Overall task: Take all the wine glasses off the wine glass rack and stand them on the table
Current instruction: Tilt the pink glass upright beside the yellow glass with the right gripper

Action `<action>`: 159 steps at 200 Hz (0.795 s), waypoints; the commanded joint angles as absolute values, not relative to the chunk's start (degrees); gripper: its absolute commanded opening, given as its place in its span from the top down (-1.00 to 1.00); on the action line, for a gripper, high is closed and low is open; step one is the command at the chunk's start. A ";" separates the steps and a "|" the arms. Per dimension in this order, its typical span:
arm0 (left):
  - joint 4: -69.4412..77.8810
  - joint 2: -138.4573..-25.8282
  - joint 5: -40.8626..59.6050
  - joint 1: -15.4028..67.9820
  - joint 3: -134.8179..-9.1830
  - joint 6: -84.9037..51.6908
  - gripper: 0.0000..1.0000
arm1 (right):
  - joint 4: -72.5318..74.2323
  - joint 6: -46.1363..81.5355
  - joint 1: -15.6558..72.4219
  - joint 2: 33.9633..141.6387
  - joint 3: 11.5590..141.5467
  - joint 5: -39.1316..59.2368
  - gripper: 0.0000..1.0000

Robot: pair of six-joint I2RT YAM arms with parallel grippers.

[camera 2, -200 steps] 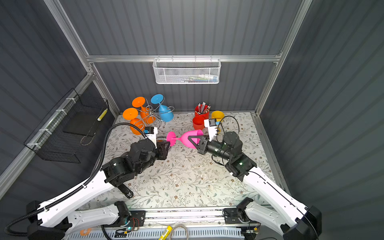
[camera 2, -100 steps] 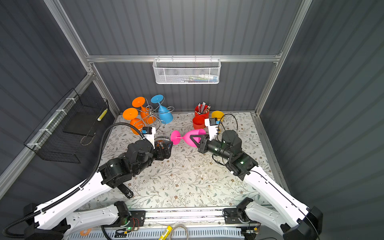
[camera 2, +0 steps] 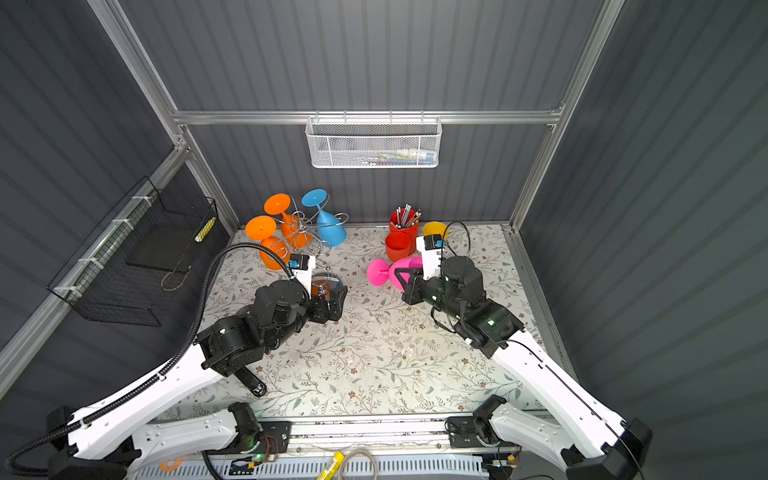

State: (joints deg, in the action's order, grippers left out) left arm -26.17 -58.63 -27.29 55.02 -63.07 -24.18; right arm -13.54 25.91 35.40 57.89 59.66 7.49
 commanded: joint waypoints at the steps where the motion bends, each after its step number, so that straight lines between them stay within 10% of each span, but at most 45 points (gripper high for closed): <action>1: -27.28 -58.70 -26.84 54.93 -67.99 -17.68 -1.00 | -19.08 21.64 35.47 59.37 63.16 3.70 1.00; 159: -24.29 -53.33 -21.07 54.85 -65.50 13.05 -0.99 | -37.17 13.76 35.46 73.97 76.43 -8.56 1.00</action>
State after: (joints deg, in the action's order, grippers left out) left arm -27.31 -56.29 -25.10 55.02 -68.36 6.33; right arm -32.49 16.08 35.42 71.81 72.99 -4.16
